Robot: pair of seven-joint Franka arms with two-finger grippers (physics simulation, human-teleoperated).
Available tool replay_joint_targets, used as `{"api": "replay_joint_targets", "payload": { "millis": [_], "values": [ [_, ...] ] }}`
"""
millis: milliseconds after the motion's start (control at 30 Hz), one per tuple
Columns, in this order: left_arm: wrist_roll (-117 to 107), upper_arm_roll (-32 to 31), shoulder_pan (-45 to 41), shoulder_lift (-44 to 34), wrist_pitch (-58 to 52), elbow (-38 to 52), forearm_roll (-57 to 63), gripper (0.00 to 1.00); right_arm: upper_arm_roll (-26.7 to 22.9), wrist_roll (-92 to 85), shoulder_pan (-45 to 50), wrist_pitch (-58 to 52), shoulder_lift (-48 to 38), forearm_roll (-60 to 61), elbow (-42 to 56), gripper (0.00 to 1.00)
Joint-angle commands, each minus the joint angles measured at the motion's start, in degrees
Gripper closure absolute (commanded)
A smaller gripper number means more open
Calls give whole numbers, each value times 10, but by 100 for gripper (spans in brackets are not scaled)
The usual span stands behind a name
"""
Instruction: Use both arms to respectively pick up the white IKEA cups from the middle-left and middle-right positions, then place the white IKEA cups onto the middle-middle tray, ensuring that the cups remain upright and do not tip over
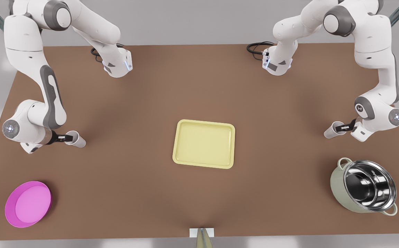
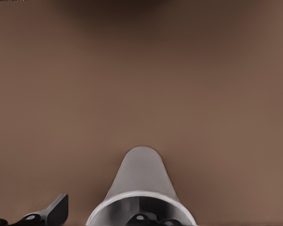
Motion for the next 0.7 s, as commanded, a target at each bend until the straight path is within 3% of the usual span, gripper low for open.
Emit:
{"api": "replay_joint_targets", "payload": {
  "millis": [0, 67, 233, 300, 333, 367, 433, 467, 500, 667],
  "values": [
    [69, -1, -1, 0, -4, 0, -2, 53, 0, -9, -2, 41, 0, 0, -10, 0],
    [69, -1, -2, -2, -4, 1, -3, 79, 0, -9, -2, 46, 0, 0, -17, 0],
    [67, -20, -14, -29, -32, 5, -23, 79, 0, -9, -9, 62, 11, 0, -34, 1],
    [37, -21, -67, -59, -55, 14, -25, 79, 0, -9, -9, 61, 12, 1, -33, 7],
    [-68, -38, -108, -60, -92, 27, -30, 79, 0, -9, -9, 62, 12, 1, -33, 9],
    [-146, -105, -114, -54, -94, 55, -30, 79, 0, -9, -9, 61, 12, 1, -33, 13],
    [-289, -201, -117, -7, -156, 179, -29, 79, 0, -10, -9, 61, 16, 1, -33, 18],
    [-350, -241, -117, 14, -155, 201, -27, 79, 0, -10, -9, 61, 18, 0, -33, 23],
    [-419, -257, -152, 30, -155, 223, -25, 79, 0, -10, -9, 61, 21, 0, -33, 29],
    [-632, -258, -286, 123, -151, 327, -25, 79, 0, -15, -8, 55, 23, 0, -27, 43]
  ]
}}
